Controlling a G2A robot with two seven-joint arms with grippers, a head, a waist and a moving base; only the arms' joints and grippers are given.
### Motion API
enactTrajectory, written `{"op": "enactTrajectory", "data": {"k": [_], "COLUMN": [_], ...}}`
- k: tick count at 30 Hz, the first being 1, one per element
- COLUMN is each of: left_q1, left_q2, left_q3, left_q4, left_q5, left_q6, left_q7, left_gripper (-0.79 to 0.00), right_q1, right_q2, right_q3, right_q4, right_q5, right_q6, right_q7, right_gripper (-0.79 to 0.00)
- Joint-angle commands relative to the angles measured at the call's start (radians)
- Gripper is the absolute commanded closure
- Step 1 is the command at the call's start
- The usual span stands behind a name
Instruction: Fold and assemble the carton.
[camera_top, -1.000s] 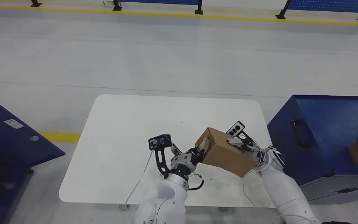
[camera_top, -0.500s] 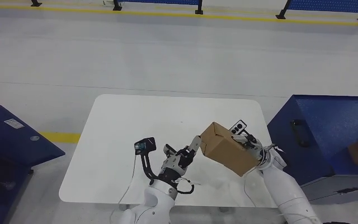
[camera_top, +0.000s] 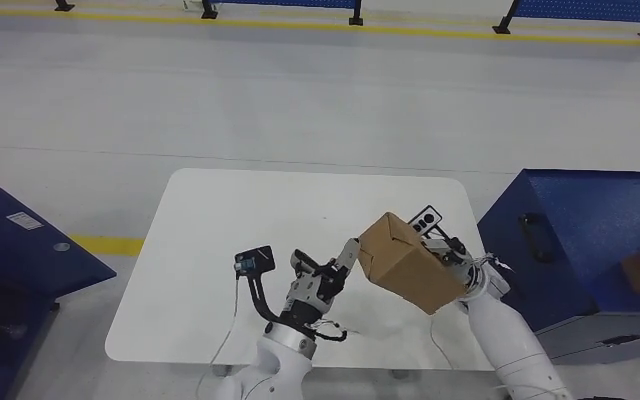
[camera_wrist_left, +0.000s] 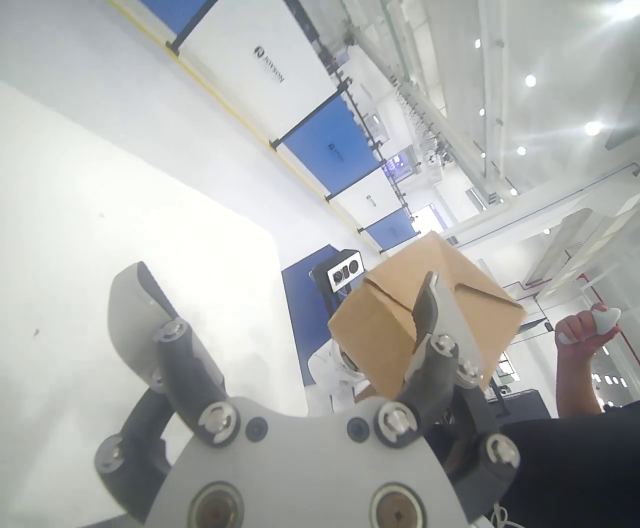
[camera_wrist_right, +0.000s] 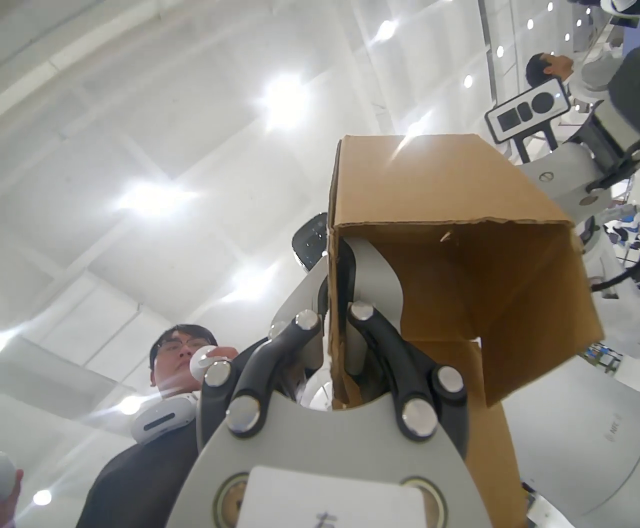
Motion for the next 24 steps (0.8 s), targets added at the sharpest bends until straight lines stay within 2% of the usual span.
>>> {"op": "enactTrajectory", "data": {"k": [1, 5, 8, 11, 13, 16, 18, 20, 24], "left_q1": [0.035, 0.097, 0.123, 0.125, 0.125, 0.125, 0.125, 0.125, 0.125], "left_q2": [0.008, 0.025, 0.036, 0.037, 0.037, 0.037, 0.037, 0.037, 0.037], "left_q3": [0.003, -0.004, -0.013, -0.012, -0.012, -0.012, -0.012, -0.012, -0.012], "left_q4": [-0.031, -0.077, -0.089, -0.086, -0.086, -0.086, -0.086, -0.086, -0.086], "left_q5": [0.081, 0.151, 0.175, 0.18, 0.18, 0.18, 0.18, 0.18, 0.18], "left_q6": [-0.053, -0.14, -0.151, -0.147, -0.147, -0.147, -0.147, -0.147, -0.147], "left_q7": [0.06, 0.126, 0.151, 0.151, 0.151, 0.151, 0.151, 0.151, 0.151], "left_gripper": [-0.785, -0.785, -0.785, -0.785, -0.785, -0.785, -0.785, -0.785, -0.785], "right_q1": [-0.012, -0.026, -0.028, 0.009, 0.038, 0.09, 0.124, 0.154, 0.227], "right_q2": [0.004, 0.011, 0.017, 0.025, 0.03, 0.039, 0.044, 0.047, 0.041], "right_q3": [0.012, 0.03, 0.038, 0.05, 0.053, 0.049, 0.039, 0.024, 0.0], "right_q4": [-0.026, -0.032, 0.007, 0.074, 0.086, 0.062, 0.031, 0.012, -0.016], "right_q5": [0.021, 0.067, 0.073, -0.045, -0.139, -0.277, -0.357, -0.4, -0.4], "right_q6": [-0.036, -0.03, 0.012, 0.0, 0.015, 0.134, 0.237, 0.385, 0.608], "right_q7": [0.0, 0.0, 0.0, -0.02, -0.146, -0.347, -0.477, -0.602, -0.827], "right_gripper": [0.0, 0.0, 0.0, 0.0, 0.0, 0.0, 0.0, 0.0, 0.0]}}
